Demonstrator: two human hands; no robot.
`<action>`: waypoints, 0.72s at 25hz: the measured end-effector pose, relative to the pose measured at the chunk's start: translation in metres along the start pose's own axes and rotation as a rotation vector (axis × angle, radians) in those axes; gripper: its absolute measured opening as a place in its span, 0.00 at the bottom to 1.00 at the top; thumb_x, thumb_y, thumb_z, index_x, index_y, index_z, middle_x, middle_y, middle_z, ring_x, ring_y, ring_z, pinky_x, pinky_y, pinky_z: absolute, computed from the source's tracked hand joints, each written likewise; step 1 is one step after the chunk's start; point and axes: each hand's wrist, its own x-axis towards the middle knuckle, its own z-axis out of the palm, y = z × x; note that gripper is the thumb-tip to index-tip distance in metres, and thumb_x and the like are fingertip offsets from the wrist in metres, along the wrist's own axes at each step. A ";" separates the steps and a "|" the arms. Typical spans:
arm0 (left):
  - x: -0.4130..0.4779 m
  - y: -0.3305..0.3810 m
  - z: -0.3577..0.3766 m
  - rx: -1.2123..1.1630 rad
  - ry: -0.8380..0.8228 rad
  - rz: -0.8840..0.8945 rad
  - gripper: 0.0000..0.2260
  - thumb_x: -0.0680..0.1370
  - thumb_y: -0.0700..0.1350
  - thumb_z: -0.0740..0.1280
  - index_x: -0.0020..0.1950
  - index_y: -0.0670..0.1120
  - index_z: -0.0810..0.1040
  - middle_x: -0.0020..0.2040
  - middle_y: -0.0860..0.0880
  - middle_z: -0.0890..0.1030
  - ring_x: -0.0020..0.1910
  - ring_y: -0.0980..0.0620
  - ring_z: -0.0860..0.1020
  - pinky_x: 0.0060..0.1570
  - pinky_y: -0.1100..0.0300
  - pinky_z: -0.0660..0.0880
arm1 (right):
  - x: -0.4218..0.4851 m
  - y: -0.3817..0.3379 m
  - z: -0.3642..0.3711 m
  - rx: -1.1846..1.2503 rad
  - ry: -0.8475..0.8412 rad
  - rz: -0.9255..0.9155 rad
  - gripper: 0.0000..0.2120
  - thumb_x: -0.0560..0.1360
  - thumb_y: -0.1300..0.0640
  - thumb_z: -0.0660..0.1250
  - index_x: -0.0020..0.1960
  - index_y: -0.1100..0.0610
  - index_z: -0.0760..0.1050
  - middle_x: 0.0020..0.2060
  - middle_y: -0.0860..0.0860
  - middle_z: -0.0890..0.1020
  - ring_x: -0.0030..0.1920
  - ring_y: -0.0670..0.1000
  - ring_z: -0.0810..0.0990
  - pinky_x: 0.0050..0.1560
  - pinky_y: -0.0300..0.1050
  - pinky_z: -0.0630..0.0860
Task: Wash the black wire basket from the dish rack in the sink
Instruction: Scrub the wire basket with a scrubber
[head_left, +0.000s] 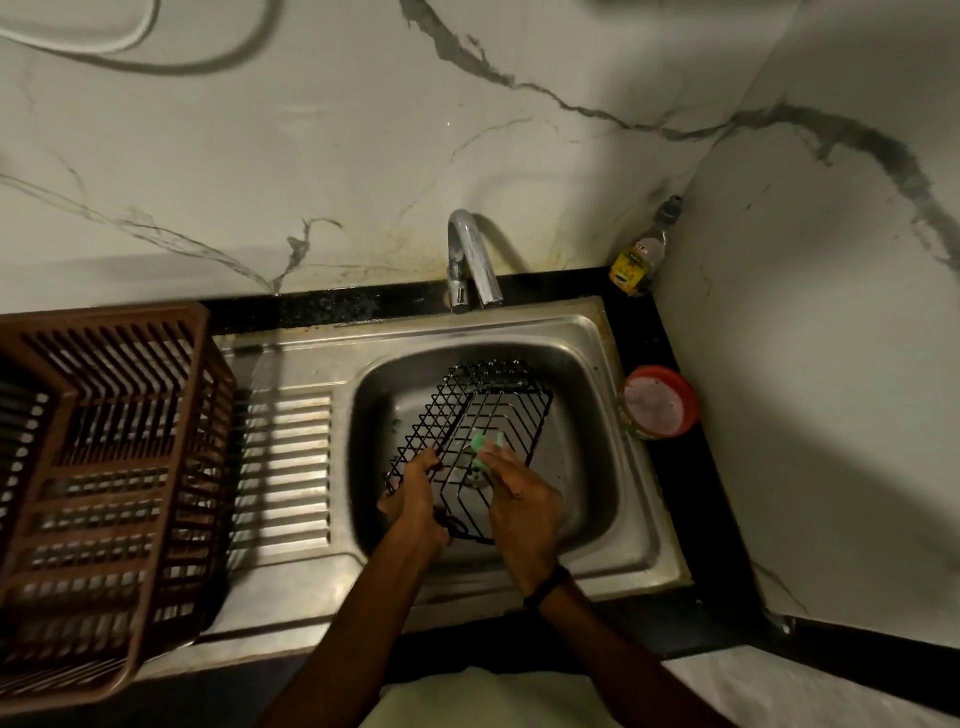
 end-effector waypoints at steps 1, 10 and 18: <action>0.001 0.000 -0.001 0.019 0.001 -0.005 0.38 0.72 0.50 0.75 0.76 0.46 0.60 0.68 0.36 0.69 0.63 0.36 0.72 0.61 0.38 0.73 | -0.008 0.002 -0.003 0.024 -0.019 -0.012 0.19 0.71 0.75 0.70 0.59 0.62 0.80 0.60 0.48 0.79 0.62 0.41 0.78 0.62 0.38 0.76; 0.005 0.000 -0.006 0.099 -0.231 -0.084 0.26 0.73 0.60 0.67 0.59 0.41 0.77 0.57 0.35 0.78 0.55 0.37 0.76 0.51 0.45 0.76 | -0.026 0.031 -0.020 -0.233 -0.070 -0.527 0.18 0.77 0.68 0.58 0.63 0.58 0.78 0.62 0.50 0.78 0.64 0.48 0.77 0.64 0.46 0.75; 0.011 -0.003 -0.007 0.040 -0.199 -0.081 0.36 0.65 0.66 0.67 0.66 0.44 0.78 0.62 0.36 0.79 0.60 0.36 0.77 0.48 0.41 0.80 | -0.009 0.022 -0.002 -0.168 -0.040 -0.474 0.12 0.79 0.65 0.64 0.60 0.59 0.81 0.60 0.51 0.82 0.64 0.48 0.78 0.62 0.50 0.77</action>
